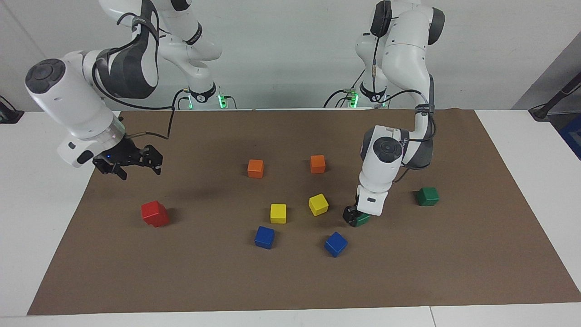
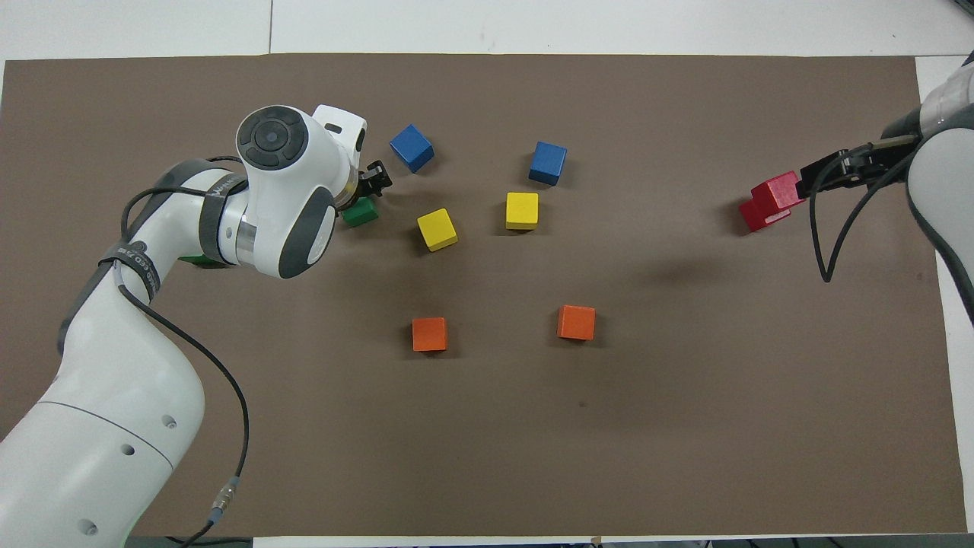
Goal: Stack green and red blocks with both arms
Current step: 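Grasp the other green cube with the left gripper while the right gripper releases, then carry the green cube onto the green cube while the right gripper withdraws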
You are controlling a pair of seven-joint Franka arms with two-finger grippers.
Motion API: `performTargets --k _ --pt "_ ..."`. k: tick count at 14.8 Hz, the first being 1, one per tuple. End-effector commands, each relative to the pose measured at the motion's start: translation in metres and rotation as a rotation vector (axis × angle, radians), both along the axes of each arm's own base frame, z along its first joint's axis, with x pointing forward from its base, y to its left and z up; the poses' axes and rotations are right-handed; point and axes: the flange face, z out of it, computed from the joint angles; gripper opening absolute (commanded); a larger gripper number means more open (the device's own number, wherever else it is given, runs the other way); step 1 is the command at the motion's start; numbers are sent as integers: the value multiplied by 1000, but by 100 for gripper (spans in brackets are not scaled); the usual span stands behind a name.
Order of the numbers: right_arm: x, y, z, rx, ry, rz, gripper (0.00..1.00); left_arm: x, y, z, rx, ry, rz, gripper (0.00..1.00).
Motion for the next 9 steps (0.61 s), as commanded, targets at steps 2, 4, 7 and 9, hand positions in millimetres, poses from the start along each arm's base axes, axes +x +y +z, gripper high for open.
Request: performTargets --k 2,4,7,9 --pt "-30 0 42 -61 26 2 100 -2 10 22 56 34 3 0" --pt "-41 1 55 -60 31 5 100 6 48 49 81 86 -117 0" --pt "-57 2 70 -55 43 3 100 3 138 75 84 104 -224 0" --pt "-66 3 77 -53 34 -3 100 8 185 77 67 108 -297 0"
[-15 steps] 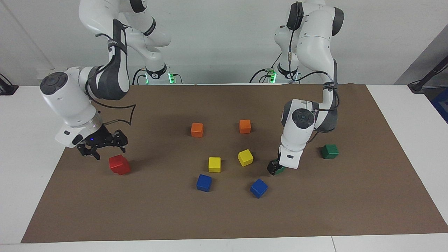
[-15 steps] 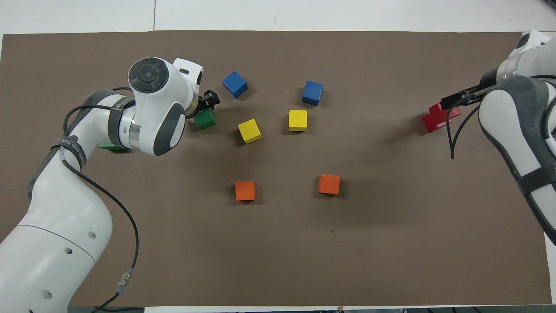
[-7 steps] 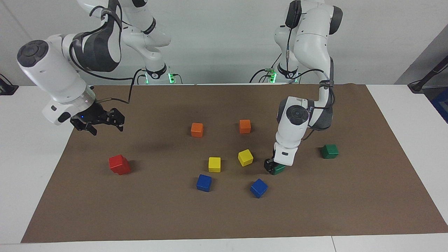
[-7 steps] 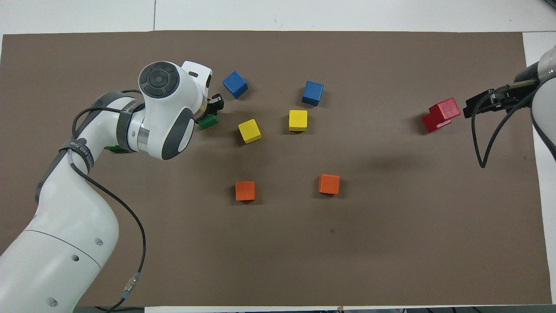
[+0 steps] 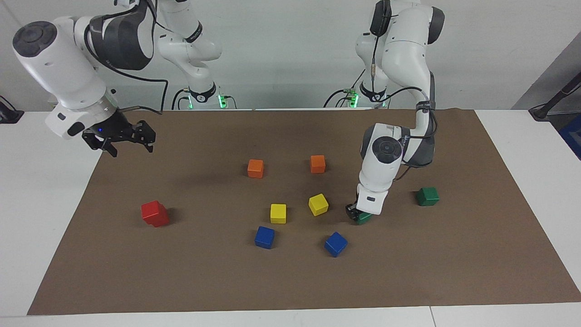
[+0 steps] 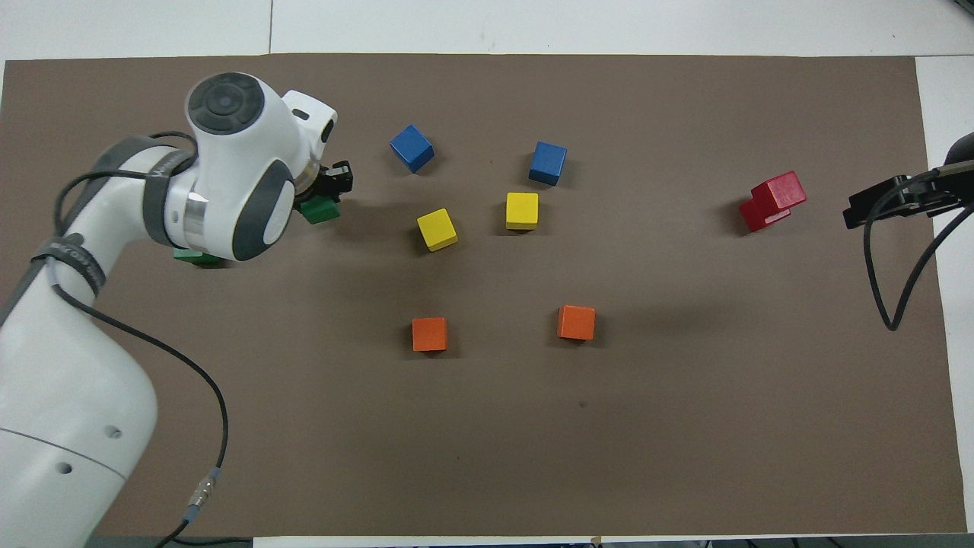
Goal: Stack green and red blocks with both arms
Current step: 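Carry the green cube onto the green cube while the right gripper withdraws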
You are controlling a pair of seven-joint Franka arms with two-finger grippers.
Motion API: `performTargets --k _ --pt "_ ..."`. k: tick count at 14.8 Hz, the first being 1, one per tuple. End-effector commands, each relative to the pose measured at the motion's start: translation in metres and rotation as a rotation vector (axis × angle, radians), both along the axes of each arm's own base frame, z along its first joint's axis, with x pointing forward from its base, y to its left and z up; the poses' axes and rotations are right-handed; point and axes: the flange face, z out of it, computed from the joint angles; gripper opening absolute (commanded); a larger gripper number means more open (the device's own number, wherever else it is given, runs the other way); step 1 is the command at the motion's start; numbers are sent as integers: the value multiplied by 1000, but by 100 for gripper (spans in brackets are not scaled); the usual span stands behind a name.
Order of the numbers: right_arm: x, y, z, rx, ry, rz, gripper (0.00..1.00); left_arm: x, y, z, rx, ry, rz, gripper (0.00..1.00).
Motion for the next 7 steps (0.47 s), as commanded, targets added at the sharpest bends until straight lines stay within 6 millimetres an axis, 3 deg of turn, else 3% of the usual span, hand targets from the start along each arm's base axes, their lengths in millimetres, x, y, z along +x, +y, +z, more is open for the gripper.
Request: performTargets --k 1,3,7 --pt "-20 10 7 -2 2 -28 100 -8 55 3 -21 24 -122 0" --pt "-27 16 7 8 1 -36 100 -10 83 -2 -25 46 -225 0" --pt "-34 8 3 16 6 -48 100 -22 96 -10 -29 73 -234 0"
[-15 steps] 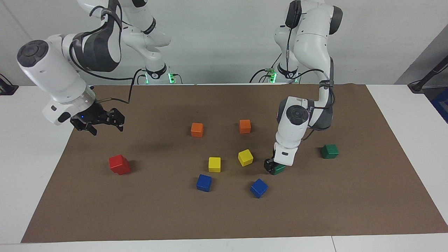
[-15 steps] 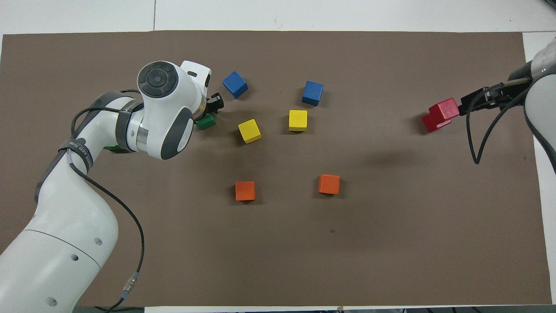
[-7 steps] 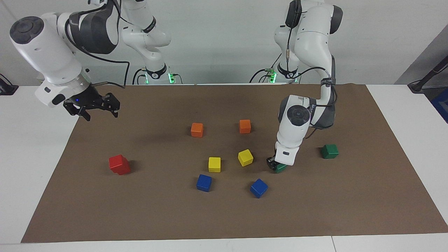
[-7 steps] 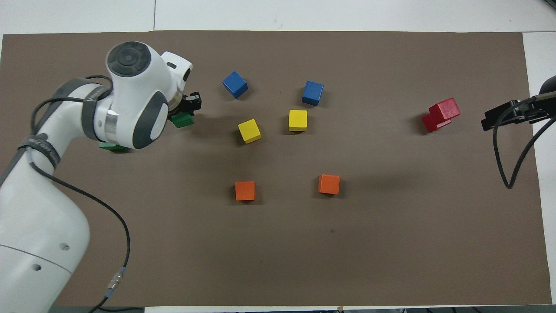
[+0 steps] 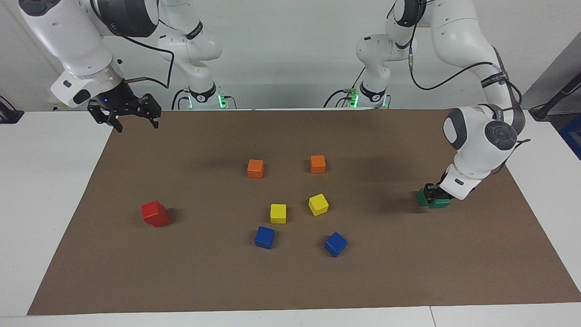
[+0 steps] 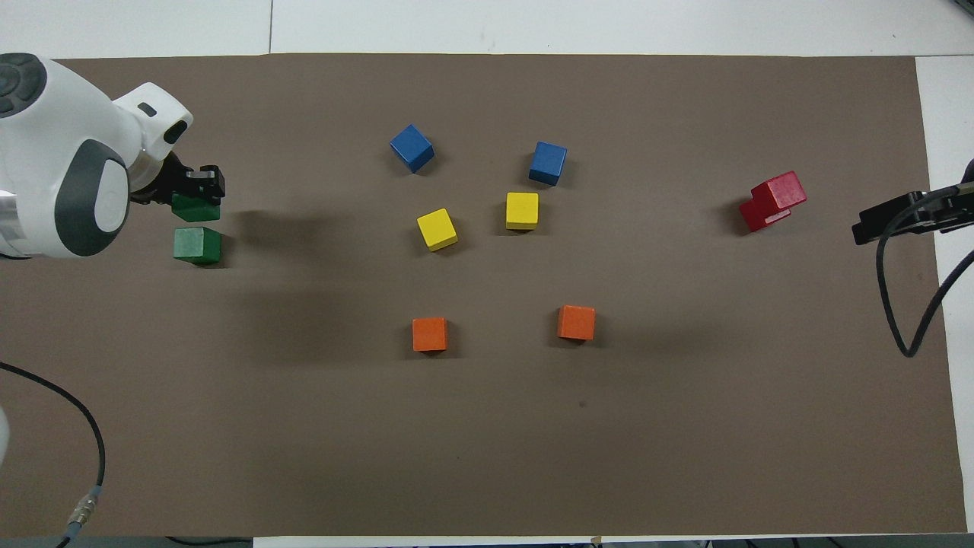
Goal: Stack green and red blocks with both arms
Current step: 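Carry the green cube onto the green cube while the right gripper withdraws, then lower the green cube onto the other and open the left gripper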
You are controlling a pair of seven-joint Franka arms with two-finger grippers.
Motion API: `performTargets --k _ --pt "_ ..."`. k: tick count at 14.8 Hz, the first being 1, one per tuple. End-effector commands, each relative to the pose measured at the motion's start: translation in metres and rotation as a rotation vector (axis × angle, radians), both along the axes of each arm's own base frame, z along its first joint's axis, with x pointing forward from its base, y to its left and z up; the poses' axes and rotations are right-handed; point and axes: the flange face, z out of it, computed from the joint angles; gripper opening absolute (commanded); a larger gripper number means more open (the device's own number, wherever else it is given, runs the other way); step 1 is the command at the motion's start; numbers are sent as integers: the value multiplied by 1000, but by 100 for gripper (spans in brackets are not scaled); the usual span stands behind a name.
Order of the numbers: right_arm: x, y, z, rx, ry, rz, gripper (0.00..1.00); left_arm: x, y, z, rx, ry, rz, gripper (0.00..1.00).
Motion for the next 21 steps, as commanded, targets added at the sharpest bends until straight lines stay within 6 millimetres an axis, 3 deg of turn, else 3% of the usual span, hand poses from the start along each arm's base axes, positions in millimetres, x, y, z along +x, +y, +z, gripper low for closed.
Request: performTargets --k 1,3,7,14,21 --pt "-13 -8 -3 14 0 -30 100 -19 3 -1 -19 26 -13 0" --pt "-13 -13 -2 13 -2 -37 100 -25 7 0 -32 29 -7 0" --pt "-12 -14 -3 2 -1 -45 100 -30 33 3 -68 29 -11 0" --pt "0 -17 2 -88 -81 -31 100 -35 29 -1 -70 32 -13 0" --pt "-2 -17 1 -72 -65 -38 100 -42 27 -9 -68 19 -19 0"
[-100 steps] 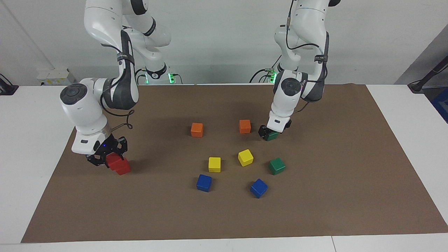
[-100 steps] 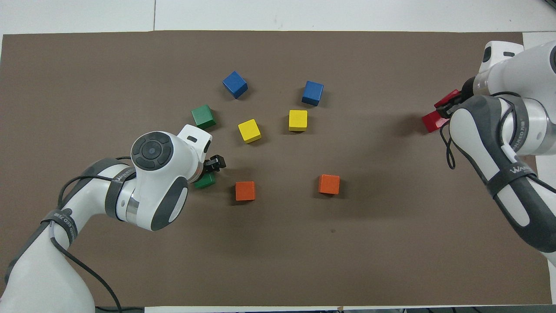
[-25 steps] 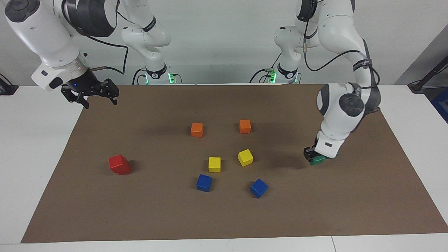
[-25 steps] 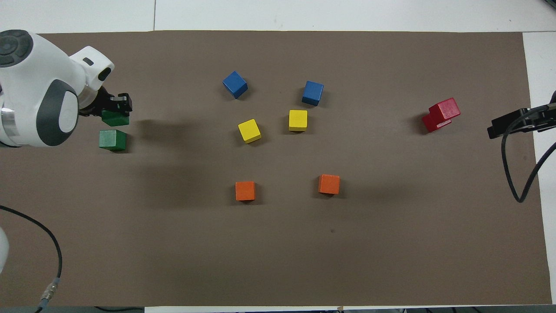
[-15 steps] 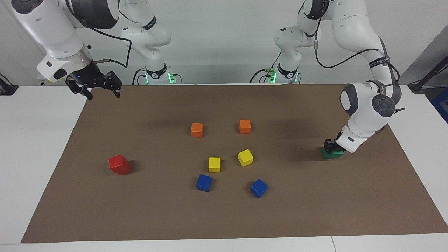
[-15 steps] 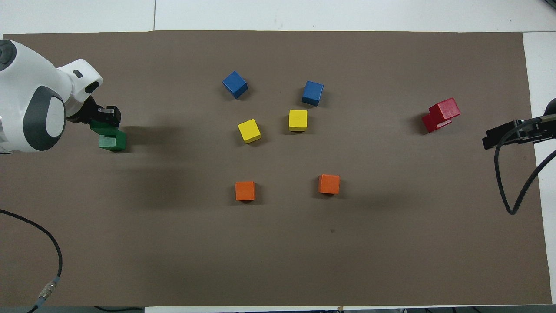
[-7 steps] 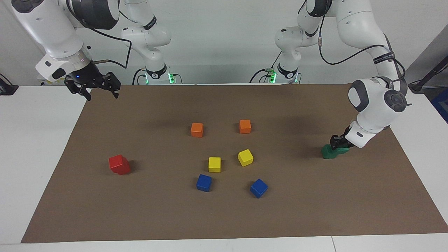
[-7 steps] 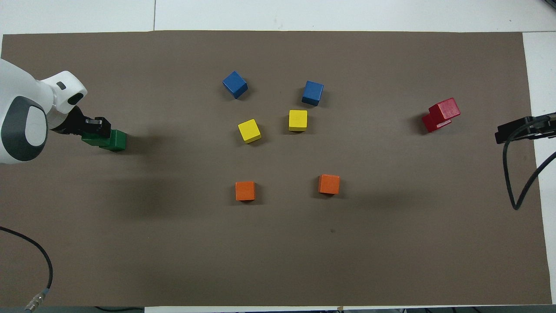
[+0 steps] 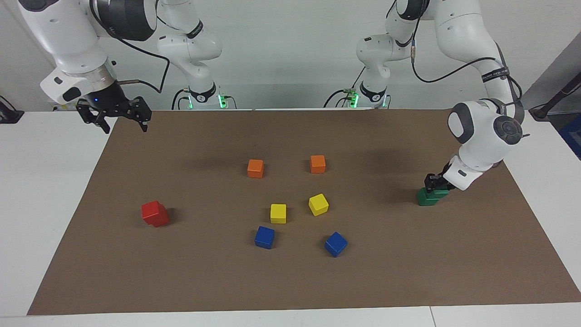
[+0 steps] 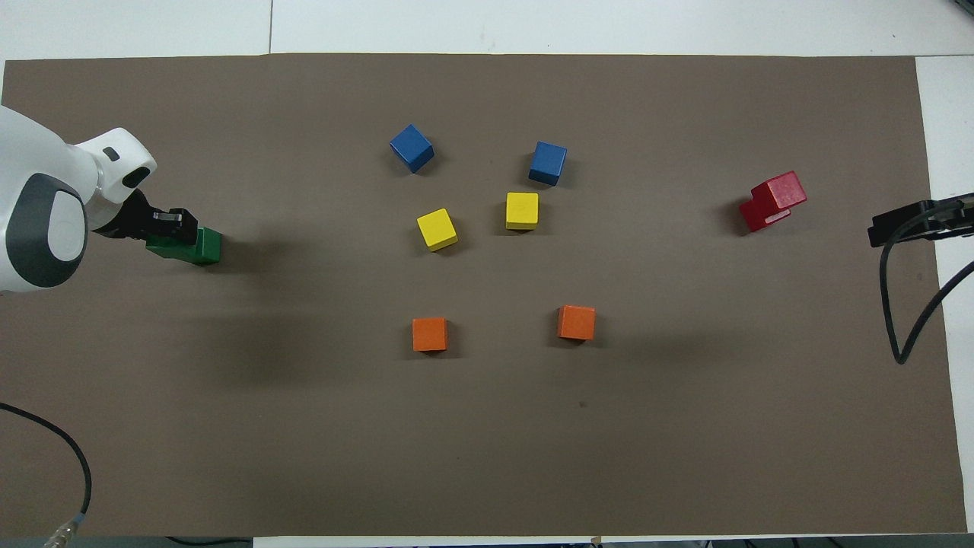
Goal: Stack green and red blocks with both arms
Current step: 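Lower the green cube onto the other and open the left gripper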
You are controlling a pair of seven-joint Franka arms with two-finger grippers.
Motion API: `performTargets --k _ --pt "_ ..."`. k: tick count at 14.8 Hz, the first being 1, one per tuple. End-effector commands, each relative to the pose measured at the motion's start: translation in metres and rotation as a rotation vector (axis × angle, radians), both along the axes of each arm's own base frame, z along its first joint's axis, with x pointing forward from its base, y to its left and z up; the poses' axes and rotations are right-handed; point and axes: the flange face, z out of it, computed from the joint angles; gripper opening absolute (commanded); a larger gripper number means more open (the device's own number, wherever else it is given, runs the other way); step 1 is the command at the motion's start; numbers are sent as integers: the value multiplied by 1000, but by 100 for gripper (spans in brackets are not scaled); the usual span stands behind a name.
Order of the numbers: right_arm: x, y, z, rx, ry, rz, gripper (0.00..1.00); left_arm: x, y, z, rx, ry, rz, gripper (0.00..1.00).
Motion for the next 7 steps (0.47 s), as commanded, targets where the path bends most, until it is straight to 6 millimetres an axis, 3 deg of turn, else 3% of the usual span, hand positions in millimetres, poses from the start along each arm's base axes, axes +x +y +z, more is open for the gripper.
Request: performTargets --k 1,2,3,4,5,6,7 --pt "-4 1 -1 2 -2 -22 100 -12 -2 -2 -11 -23 -8 0" --pt "-5 1 -2 9 3 -23 100 -12 -2 -2 -10 -26 -9 0" --pt "-6 2 -3 18 14 -24 100 -11 -3 -1 -11 -30 -6 19" --pt "-7 3 -3 22 20 -24 100 -13 -3 -4 -11 -27 -6 59" --pt "-7 3 -3 22 23 -24 100 -14 -3 -7 -10 -31 -6 93" --pt "-7 3 -4 22 24 -24 100 -15 -3 -7 -9 -34 -7 100" --pt "-7 2 -3 22 23 -26 100 -14 -3 -6 -9 -36 -7 100"
